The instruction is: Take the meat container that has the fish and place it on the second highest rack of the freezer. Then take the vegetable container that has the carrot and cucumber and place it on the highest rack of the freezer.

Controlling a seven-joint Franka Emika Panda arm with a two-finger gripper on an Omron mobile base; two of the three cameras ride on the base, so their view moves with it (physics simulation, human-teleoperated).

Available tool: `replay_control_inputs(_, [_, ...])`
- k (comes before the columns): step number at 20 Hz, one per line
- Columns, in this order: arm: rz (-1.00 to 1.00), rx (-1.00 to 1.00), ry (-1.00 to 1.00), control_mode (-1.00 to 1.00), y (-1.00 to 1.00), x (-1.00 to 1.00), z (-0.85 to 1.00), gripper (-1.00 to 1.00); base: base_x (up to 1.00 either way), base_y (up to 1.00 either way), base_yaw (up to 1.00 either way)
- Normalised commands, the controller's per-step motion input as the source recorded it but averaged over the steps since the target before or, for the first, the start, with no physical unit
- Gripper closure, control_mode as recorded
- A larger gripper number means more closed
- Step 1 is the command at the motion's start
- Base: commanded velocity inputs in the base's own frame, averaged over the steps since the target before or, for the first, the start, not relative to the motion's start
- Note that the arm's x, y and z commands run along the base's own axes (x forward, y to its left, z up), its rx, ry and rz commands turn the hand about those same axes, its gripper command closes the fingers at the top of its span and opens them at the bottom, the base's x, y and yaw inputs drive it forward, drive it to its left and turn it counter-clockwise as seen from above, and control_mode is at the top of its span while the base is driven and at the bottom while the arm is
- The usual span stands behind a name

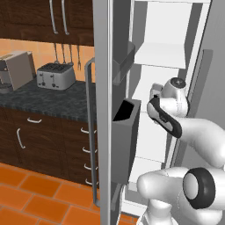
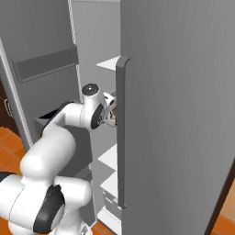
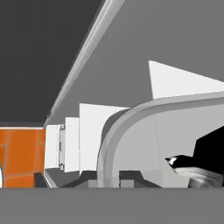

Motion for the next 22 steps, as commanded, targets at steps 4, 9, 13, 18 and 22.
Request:
replay_control_inputs(4, [0.0, 0.0, 0.0, -1.0, -0.14, 0.5, -0.18, 1.0, 0.0, 0.0, 0.0])
replay_control_inputs(9, [0.04, -0.05, 0.02, -1.0, -0.28, 0.57, -0.42, 1.0, 0.0, 0.0, 0.0])
replay_control_inputs(13, [0.07, -0.06, 0.01, -1.0, -0.02, 0.56, -0.23, 1.0, 0.0, 0.0, 0.0])
replay_control_inputs(18, [0.09, -0.01, 0.0, -1.0, -0.22, 0.49, -0.14, 1.0, 0.0, 0.0, 0.0])
replay_control_inputs(22, [0.08, 0.0, 0.0, -1.0, -0.24, 0.48, -0.08, 1.0, 0.0, 0.0, 0.0])
